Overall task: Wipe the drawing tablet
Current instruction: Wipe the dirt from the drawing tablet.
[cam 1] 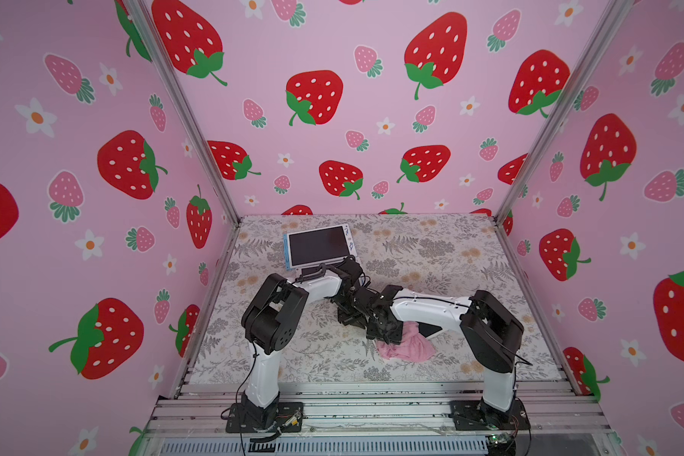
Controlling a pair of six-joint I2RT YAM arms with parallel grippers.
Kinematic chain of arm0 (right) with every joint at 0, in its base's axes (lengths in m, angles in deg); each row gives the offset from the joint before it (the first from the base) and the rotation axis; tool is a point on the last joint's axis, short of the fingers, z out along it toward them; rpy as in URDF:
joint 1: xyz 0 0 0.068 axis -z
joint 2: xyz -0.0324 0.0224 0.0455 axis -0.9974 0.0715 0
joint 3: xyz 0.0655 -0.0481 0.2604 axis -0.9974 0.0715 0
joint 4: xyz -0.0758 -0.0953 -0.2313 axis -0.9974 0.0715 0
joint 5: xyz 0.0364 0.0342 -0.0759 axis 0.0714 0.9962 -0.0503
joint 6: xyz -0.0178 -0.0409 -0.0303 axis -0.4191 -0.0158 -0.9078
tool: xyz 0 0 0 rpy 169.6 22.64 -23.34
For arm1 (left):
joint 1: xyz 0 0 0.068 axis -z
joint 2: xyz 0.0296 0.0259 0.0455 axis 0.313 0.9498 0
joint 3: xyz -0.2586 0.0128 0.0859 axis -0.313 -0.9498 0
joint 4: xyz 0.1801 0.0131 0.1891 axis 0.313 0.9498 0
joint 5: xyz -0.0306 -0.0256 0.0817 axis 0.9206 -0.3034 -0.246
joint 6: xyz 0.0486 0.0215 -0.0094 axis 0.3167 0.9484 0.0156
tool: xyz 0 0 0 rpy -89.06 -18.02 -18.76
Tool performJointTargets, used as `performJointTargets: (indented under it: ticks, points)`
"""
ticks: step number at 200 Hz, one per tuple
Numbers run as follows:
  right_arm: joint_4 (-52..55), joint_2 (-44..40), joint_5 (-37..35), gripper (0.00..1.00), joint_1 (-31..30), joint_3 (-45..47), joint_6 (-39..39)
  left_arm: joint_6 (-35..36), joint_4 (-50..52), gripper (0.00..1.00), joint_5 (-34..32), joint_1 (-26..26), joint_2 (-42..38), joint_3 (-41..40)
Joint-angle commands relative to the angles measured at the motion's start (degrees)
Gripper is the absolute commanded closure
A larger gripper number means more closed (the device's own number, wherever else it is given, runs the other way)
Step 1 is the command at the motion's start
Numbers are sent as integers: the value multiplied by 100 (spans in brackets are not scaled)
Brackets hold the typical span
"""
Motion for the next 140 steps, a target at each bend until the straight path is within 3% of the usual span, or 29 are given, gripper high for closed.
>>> performJointTargets:
  ticks: [1,21,68,140]
  points:
    - [-274,562,555,86,-82,774,189,-41,-413,86,-682,109,563,-261]
    - [-848,281,604,100,-82,1067,135,-31,-404,86,-682,113,610,-238]
    - [-1907,-26,807,100,-87,1223,-30,-42,-473,87,-605,125,702,-285]
    - [-1914,16,980,100,-97,755,-42,-41,-543,87,-595,124,689,-394]
